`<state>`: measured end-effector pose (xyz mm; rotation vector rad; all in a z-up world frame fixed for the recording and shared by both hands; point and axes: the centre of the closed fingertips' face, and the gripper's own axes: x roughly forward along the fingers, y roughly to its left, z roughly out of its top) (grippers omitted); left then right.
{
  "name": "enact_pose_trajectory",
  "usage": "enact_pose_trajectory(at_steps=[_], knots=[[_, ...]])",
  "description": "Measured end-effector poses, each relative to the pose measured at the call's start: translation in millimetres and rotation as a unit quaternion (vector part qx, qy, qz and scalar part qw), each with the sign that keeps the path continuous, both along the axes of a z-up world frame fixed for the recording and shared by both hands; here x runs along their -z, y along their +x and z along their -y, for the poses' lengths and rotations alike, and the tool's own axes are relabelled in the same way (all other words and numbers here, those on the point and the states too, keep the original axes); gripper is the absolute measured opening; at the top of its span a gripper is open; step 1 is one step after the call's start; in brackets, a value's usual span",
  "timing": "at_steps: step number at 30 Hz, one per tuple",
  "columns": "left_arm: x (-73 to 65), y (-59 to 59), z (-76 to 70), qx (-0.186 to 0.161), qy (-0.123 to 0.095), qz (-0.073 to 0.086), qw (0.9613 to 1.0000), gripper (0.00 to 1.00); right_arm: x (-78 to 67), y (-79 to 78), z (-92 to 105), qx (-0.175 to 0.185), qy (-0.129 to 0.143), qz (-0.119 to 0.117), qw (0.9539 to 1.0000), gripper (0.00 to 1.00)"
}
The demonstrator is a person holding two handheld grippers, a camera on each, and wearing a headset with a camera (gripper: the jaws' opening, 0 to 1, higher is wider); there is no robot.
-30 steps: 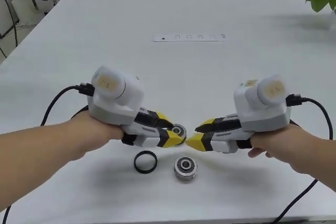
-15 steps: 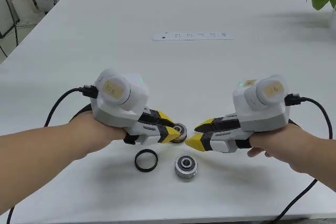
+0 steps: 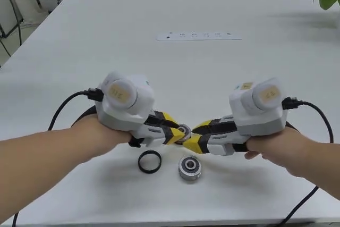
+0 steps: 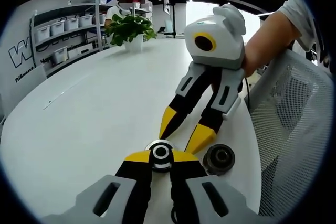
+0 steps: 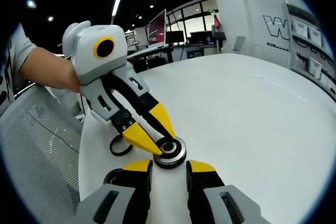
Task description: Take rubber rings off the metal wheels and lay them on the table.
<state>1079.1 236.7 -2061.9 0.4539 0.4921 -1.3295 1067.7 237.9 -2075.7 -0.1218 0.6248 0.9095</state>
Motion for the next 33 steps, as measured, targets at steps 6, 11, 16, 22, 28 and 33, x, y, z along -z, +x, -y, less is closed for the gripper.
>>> enact_pose_trajectory(at_steps=[6, 11, 16, 22, 28, 33], knots=[[-0.2, -0.6, -0.4, -0.005, -0.001, 0.002, 1.0000, 0.07, 2.6, 2.9, -3.1, -0.003, -0.008, 0.008, 0.9999, 0.22], [0.0, -0.8, -0.4, -0.006, -0.002, 0.003, 1.0000, 0.07, 5.9, 2.2, -0.8, -0.005, -0.016, 0.010, 0.9998, 0.20], [0.6, -0.7, -0.5, -0.010, -0.006, 0.001, 0.9999, 0.07, 5.7, 1.2, 1.3, -0.006, -0.017, 0.015, 0.9997, 0.17], [0.5, -0.9, -0.8, -0.016, -0.012, -0.002, 0.9998, 0.07, 5.9, 0.9, 1.7, -0.006, -0.018, 0.016, 0.9997, 0.16], [0.8, -1.5, -0.9, -0.019, -0.011, -0.003, 0.9997, 0.07, 7.3, -0.8, 5.1, -0.008, -0.022, 0.014, 0.9996, 0.10], [0.7, -2.2, -0.9, -0.021, -0.013, -0.004, 0.9997, 0.07, 9.4, -1.0, 7.3, -0.003, -0.018, 0.009, 0.9998, 0.02]])
